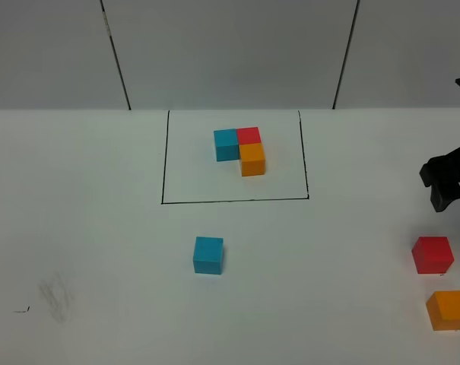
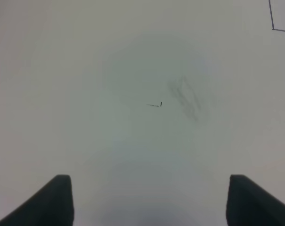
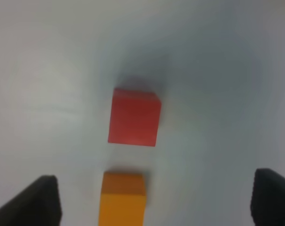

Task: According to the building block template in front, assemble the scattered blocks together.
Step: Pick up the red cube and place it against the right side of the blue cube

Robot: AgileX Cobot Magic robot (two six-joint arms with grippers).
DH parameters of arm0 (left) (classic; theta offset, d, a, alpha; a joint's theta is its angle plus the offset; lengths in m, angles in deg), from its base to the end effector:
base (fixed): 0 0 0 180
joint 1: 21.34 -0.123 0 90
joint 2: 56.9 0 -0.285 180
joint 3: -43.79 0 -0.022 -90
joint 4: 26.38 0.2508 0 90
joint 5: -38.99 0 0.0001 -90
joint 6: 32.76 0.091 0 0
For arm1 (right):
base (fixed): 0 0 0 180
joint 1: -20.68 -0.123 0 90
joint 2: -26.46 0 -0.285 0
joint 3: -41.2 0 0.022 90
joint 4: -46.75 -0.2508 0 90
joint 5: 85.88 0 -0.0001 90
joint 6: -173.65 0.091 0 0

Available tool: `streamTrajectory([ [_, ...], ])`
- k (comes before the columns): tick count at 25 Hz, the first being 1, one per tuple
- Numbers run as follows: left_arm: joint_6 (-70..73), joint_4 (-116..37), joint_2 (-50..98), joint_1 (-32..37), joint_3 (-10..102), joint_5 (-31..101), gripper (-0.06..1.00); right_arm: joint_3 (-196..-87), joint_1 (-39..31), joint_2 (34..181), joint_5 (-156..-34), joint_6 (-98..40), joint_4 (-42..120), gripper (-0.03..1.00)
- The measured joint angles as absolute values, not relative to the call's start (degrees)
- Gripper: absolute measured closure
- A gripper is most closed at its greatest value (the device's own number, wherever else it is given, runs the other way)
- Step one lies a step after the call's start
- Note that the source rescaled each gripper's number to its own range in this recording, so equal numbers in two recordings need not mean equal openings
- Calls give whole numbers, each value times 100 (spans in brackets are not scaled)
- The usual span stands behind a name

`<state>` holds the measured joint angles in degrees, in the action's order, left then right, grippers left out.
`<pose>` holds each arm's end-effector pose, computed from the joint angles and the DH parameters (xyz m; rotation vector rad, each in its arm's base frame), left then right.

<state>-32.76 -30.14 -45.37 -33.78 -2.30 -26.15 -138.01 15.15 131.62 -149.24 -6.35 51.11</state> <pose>-0.0016 -0.0059 0.2837 -0.2267 2.1289 0.0472 0.3376 0.0265 0.2611 -0.1832 2.9448 -0.0917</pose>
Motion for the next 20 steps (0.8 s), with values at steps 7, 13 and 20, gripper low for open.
streamTrajectory([
  [7, -3276, -3014, -4537, -3378, -230, -2615, 33, -13456, 1515, 13404, -14642, -635, 5111, 29],
  [13, -3276, -3014, -4537, -3378, -230, -2615, 33, -12903, 1515, 13413, -13926, -635, 4978, 29],
  [20, -3276, -3014, -4537, -3378, -230, -2615, 33, -12762, 1515, 13517, -13521, -635, 4853, 29],
])
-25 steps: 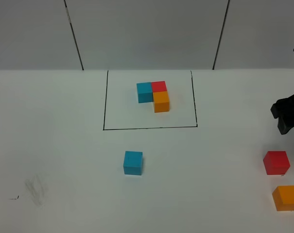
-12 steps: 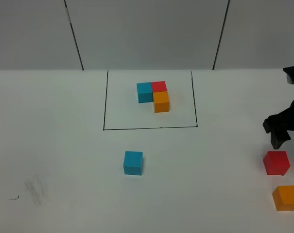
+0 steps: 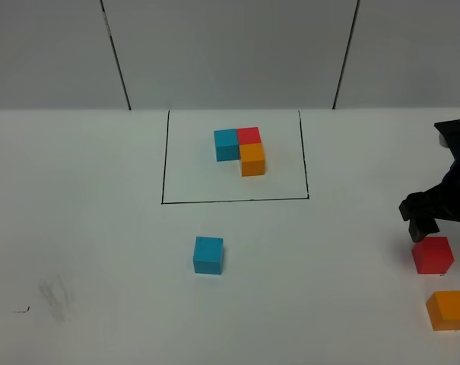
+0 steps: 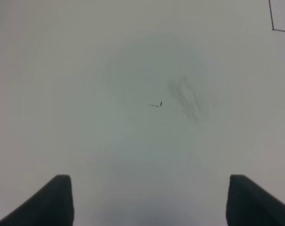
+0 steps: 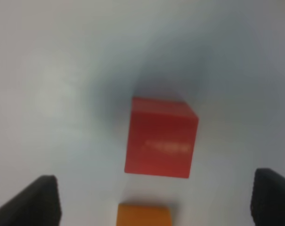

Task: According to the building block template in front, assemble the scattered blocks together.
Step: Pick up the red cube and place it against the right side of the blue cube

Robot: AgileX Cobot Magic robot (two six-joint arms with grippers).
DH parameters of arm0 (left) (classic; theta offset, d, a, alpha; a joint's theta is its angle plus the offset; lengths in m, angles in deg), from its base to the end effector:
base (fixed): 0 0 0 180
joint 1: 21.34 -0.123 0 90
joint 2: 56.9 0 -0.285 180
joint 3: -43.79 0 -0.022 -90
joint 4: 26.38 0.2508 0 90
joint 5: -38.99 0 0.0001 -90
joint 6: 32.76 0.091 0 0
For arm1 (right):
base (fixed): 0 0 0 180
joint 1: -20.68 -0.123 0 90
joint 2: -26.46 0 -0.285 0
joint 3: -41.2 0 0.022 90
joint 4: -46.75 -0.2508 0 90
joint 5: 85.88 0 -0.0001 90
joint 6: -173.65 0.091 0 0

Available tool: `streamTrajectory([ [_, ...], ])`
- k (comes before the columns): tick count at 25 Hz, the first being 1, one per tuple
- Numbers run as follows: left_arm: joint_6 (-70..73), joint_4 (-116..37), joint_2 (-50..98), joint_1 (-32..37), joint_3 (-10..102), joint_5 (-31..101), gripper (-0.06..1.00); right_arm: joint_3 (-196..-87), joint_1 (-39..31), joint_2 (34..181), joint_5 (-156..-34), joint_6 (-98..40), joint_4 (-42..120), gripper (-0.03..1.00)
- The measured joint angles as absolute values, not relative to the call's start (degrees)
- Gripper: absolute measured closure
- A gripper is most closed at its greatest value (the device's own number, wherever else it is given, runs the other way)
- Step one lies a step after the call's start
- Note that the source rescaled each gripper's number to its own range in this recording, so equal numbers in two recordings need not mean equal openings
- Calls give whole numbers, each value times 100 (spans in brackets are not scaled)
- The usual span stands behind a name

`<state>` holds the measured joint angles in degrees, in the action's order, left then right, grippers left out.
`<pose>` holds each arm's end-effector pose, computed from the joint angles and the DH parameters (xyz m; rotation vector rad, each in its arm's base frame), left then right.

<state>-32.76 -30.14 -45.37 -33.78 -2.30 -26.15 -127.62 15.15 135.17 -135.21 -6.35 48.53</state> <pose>-0.0016 -0.0059 0.2837 -0.2267 2.1289 0.0472 0.3354 0.0303 0.1976 -0.1690 2.9475 -0.0241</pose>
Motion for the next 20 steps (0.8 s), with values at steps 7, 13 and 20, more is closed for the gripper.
streamTrajectory([
  [7, -3276, -3014, -4537, -3378, -230, -2615, 33, -12757, 1515, 13884, -13384, -635, 4779, 29],
  [13, -3276, -3014, -4537, -3378, -230, -2615, 33, -12757, 1515, 14174, -13314, -635, 4762, 29],
  [20, -3276, -3014, -4537, -3378, -230, -2615, 33, -12757, 1515, 14485, -13064, -635, 4751, 29],
])
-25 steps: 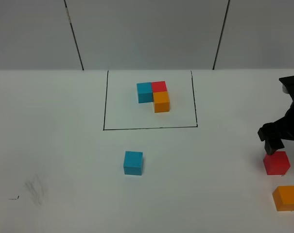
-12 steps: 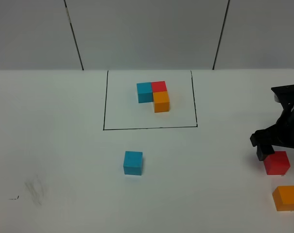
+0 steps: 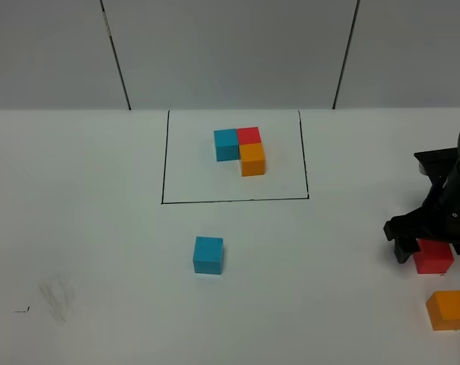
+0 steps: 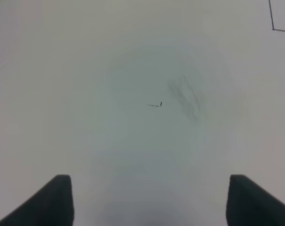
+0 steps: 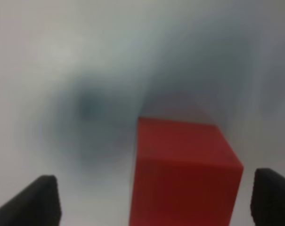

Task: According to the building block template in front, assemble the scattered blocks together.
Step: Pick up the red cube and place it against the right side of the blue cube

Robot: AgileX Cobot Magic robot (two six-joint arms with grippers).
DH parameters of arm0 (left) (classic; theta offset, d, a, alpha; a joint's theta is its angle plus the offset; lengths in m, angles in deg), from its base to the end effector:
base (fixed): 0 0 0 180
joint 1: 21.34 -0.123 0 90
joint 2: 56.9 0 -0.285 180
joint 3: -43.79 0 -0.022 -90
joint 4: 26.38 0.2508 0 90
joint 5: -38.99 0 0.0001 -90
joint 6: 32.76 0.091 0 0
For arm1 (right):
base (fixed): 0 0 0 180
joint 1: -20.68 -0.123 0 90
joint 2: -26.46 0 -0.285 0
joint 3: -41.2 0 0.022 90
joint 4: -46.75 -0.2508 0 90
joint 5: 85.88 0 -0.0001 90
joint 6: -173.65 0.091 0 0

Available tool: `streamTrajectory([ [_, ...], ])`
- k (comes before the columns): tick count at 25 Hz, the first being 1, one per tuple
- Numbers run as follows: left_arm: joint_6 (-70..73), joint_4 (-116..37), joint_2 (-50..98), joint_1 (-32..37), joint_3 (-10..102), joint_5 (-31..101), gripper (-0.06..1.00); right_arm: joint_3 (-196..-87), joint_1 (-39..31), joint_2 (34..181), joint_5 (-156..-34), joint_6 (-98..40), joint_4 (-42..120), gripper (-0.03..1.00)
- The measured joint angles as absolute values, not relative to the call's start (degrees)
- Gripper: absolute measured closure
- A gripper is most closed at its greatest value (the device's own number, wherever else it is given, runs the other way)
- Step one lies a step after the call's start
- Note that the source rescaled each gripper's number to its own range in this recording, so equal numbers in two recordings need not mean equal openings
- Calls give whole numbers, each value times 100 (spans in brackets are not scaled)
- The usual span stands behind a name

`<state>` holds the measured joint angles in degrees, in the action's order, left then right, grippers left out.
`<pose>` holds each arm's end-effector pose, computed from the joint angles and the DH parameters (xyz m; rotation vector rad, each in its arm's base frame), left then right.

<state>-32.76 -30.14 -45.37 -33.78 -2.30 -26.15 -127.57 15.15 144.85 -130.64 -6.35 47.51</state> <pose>-0.0016 -0.0059 0.2837 -0.2267 2.1289 0.0472 0.3500 0.0330 0.1402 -0.1604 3.0389 -0.0077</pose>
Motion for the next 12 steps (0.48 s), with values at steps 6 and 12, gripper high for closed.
streamTrajectory([
  [6, -3276, -3014, -4537, -3378, -230, -2615, 33, -12757, 1515, 14730, -12981, -635, 4751, 30],
  [12, -3276, -3014, -4537, -3378, -230, -2615, 33, -12757, 1515, 14744, -12876, -635, 4751, 45],
])
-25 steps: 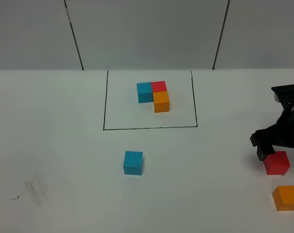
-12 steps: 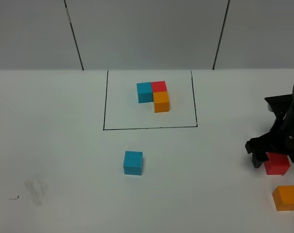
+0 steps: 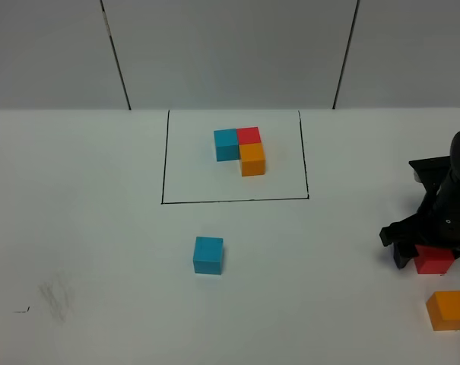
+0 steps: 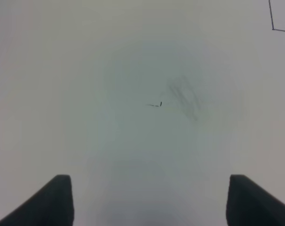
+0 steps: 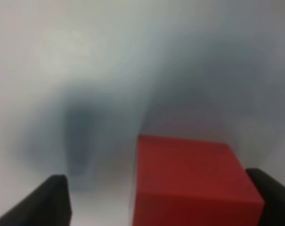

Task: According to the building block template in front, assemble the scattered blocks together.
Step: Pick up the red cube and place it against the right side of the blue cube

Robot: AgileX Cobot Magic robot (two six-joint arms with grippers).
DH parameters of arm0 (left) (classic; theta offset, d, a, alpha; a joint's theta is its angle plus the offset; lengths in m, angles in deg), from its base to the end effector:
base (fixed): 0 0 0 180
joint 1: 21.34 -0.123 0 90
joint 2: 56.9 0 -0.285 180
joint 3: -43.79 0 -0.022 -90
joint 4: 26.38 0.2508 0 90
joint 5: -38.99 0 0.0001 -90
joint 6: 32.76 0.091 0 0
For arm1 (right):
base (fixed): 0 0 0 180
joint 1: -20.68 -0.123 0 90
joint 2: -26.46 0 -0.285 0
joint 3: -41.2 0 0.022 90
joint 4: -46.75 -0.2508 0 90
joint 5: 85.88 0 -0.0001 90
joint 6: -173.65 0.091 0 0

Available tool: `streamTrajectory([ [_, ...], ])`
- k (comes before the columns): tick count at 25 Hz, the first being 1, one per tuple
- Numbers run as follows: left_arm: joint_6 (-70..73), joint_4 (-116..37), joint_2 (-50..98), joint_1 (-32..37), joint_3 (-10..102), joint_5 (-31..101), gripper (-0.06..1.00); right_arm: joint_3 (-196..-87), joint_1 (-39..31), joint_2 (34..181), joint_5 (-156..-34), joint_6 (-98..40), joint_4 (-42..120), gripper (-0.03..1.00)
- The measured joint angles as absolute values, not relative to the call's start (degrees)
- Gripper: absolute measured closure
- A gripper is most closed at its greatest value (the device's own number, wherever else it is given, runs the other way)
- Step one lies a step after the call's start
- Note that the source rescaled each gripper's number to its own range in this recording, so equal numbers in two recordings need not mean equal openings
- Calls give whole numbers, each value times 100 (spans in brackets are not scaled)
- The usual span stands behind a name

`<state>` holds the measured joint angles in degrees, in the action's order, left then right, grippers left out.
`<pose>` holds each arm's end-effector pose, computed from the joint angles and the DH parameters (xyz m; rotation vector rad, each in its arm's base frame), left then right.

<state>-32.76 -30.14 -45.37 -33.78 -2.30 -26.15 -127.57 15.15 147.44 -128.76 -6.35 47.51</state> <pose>-0.0016 -0.0059 0.2837 -0.2267 2.1289 0.0472 0.3534 0.0334 0.1245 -0.1616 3.0513 -0.0081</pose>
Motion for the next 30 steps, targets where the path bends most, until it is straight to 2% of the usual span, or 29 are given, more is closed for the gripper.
streamTrajectory([
  [3, -3276, -3014, -4537, -3378, -230, -2615, 33, -12757, 1515, 14744, -12876, -635, 4751, 60],
  [8, -3276, -3014, -4537, -3378, -230, -2615, 33, -12757, 1515, 14755, -12870, -635, 4751, 92],
  [9, -3276, -3014, -4537, -3378, -230, -2615, 33, -12757, 1515, 14755, -12870, -635, 4751, 96],
  [30, -3276, -3014, -4537, -3378, -230, -2615, 33, -12757, 1515, 14755, -12876, -635, 4769, 96],
])
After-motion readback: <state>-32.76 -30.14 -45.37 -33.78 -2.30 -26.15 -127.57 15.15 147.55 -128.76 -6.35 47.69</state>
